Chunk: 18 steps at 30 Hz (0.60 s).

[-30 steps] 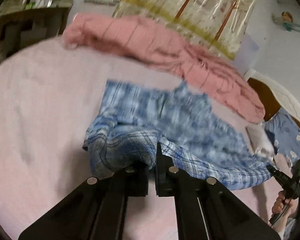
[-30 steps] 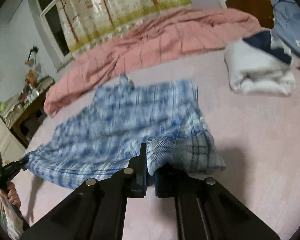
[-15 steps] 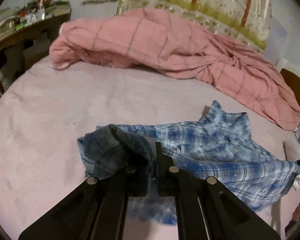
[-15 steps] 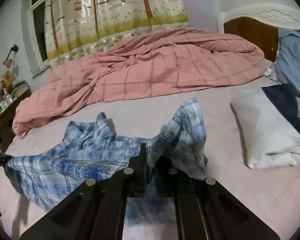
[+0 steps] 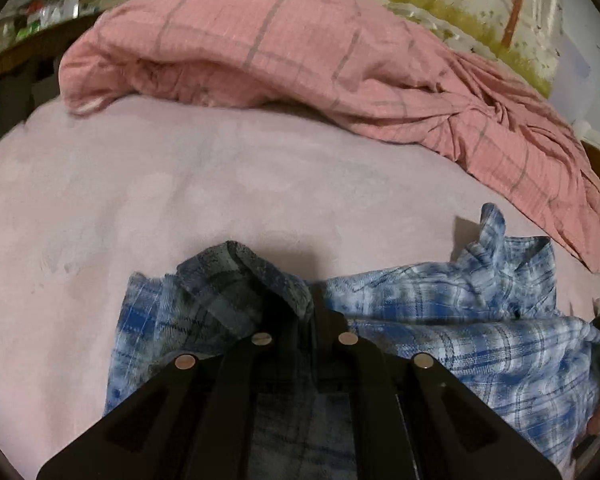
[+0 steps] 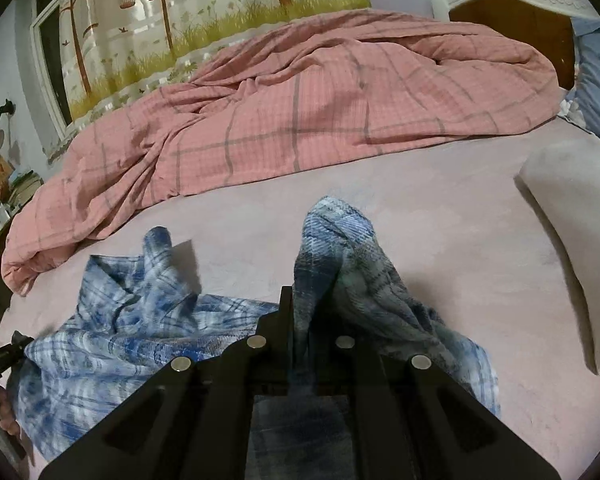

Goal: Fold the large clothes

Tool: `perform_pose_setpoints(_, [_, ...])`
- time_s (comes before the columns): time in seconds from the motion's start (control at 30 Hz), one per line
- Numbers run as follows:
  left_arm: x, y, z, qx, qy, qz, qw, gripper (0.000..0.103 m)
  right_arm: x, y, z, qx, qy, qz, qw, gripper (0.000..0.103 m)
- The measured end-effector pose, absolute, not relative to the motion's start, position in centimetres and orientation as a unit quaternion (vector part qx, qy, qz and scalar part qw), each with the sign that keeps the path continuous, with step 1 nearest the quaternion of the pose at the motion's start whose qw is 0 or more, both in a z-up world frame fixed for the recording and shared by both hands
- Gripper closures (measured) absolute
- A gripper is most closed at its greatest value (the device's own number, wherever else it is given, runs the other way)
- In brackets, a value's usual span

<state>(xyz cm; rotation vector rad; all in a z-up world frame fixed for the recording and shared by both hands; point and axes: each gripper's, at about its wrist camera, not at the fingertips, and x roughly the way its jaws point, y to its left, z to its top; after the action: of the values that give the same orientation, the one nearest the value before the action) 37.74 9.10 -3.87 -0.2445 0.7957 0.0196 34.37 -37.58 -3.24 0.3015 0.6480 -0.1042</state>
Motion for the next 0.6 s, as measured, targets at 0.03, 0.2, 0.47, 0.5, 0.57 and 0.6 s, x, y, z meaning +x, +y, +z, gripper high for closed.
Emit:
perform_pose_setpoints(0.03, [37.5,9.0,-3.4,-0.118,0.374,0.009,0.920,0.099,34.3,-37.8,-3.1,0.152,0.311,-0.049,0.937,0.097])
perform_pose_setpoints(0.2, [36.7,8.1,-2.5,-0.084,0.347,0.011,0.934,0.084,34.1,-38.2,-2.9,0.155,0.300,-0.061,0.939,0.097])
perform_pose_setpoints(0.47, [33.7,4.3,1.0,0.006,0.295,-0.013,0.955,0.004,32.2,-38.2,-0.6,0.151,0.279,-0.065,0.946,0.018])
perform_pose_setpoints(0.5, [33.1,3.9,1.7,0.007,0.284,-0.018,0.959,0.003,31.9,-38.3,-0.1,0.150,0.276,-0.068,0.947,0.018])
perform_pose_setpoints(0.57, [32.1,2.9,2.7,0.009,0.275,-0.039,0.961,0.002,31.3,-38.6,1.0,0.164,0.273,-0.063,0.946,0.017])
perform_pose_setpoints(0.6, [31.6,2.2,3.1,0.016,0.276,-0.059,0.959,0.002,31.1,-38.6,1.3,0.172,0.273,-0.061,0.945,0.017])
